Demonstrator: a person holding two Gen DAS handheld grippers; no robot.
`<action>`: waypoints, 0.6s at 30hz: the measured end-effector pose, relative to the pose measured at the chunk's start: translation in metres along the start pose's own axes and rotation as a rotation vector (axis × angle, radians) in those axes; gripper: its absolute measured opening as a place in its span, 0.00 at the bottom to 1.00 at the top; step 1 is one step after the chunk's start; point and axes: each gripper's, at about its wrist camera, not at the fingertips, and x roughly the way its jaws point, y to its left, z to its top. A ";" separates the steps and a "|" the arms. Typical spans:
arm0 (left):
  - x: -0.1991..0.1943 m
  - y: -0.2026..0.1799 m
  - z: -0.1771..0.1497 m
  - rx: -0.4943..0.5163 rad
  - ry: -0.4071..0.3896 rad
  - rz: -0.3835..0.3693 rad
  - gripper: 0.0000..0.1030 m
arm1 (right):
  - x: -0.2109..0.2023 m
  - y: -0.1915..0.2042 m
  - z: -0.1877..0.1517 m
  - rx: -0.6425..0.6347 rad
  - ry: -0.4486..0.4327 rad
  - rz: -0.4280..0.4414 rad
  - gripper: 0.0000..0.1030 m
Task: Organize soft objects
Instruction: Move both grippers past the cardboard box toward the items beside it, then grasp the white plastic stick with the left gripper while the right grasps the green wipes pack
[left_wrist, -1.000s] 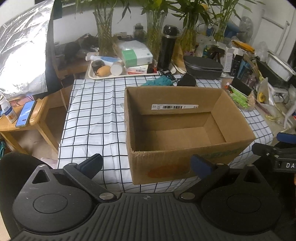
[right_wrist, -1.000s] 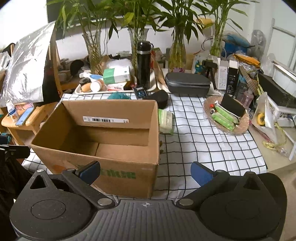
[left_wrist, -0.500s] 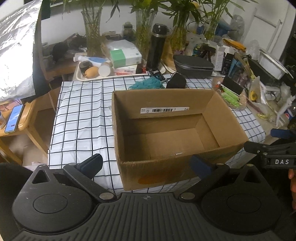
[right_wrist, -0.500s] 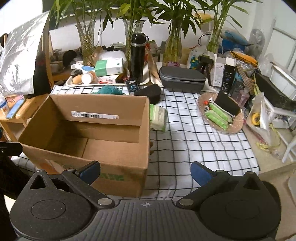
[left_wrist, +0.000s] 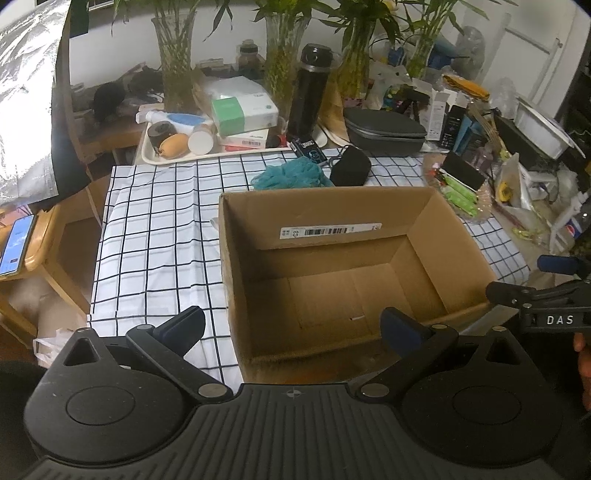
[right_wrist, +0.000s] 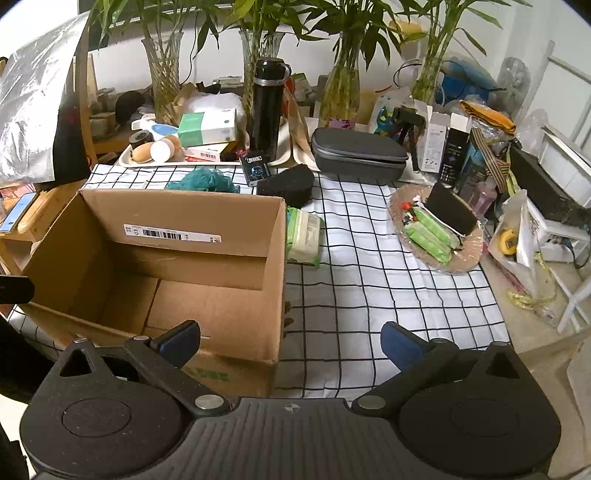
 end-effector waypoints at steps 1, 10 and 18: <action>0.000 0.000 0.000 0.000 0.000 0.001 1.00 | 0.002 0.000 0.001 0.000 0.002 0.001 1.00; 0.007 0.002 0.014 0.003 -0.007 0.028 1.00 | 0.010 -0.006 0.012 0.023 0.004 0.024 1.00; 0.011 0.003 0.019 0.006 -0.020 0.030 1.00 | 0.012 -0.014 0.021 0.027 -0.009 0.039 1.00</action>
